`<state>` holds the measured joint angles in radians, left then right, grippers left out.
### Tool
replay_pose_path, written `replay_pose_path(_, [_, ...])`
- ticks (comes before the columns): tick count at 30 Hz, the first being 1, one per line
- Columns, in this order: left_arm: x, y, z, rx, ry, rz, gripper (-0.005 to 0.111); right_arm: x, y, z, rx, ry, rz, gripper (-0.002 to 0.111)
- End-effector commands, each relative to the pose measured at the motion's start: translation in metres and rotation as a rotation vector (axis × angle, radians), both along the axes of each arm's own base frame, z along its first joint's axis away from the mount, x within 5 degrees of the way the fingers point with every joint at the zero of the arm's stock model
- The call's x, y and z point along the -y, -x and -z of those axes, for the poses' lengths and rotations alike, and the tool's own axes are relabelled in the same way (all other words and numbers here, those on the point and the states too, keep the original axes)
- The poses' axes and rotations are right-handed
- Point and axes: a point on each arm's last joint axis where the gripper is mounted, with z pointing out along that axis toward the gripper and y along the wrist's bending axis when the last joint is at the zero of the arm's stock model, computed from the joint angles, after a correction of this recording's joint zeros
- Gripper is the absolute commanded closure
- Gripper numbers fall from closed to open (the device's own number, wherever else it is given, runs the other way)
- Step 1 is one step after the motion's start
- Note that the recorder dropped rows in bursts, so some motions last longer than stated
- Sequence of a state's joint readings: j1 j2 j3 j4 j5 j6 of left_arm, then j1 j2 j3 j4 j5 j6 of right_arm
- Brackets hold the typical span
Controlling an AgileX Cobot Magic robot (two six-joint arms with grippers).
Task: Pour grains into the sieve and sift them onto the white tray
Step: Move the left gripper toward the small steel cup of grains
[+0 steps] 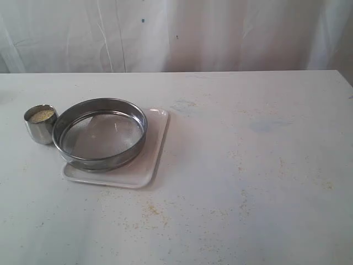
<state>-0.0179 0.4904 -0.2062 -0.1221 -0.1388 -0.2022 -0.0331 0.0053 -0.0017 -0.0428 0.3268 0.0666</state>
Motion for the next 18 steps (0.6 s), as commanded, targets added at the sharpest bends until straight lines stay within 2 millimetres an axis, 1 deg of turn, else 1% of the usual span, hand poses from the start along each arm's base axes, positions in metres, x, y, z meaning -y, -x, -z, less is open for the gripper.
replay_pose_path(1, [-0.001, -0.025, 0.004, 0.003, -0.08, 0.003, 0.031, 0.0, 0.0, -0.001, 0.015, 0.009, 0.005, 0.108])
replay_pose_path(5, [-0.001, -0.051, 0.015, 0.018, -0.178, 0.022, 0.031, 0.0, 0.0, -0.001, 0.015, 0.009, 0.005, 0.108])
replay_pose_path(12, [-0.002, -0.086, 0.041, 0.005, -0.225, 0.016, 0.031, 0.0, 0.0, -0.001, 0.015, 0.009, 0.005, 0.108])
replay_pose_path(15, [-0.002, -0.102, 0.05, -0.029, -0.25, 0.025, 0.031, 0.0, 0.0, -0.001, 0.015, 0.009, 0.005, 0.108])
replay_pose_path(18, [-0.004, -0.117, 0.054, -0.049, -0.273, 0.0, 0.031, 0.0, 0.0, -0.001, 0.015, 0.009, 0.005, 0.108])
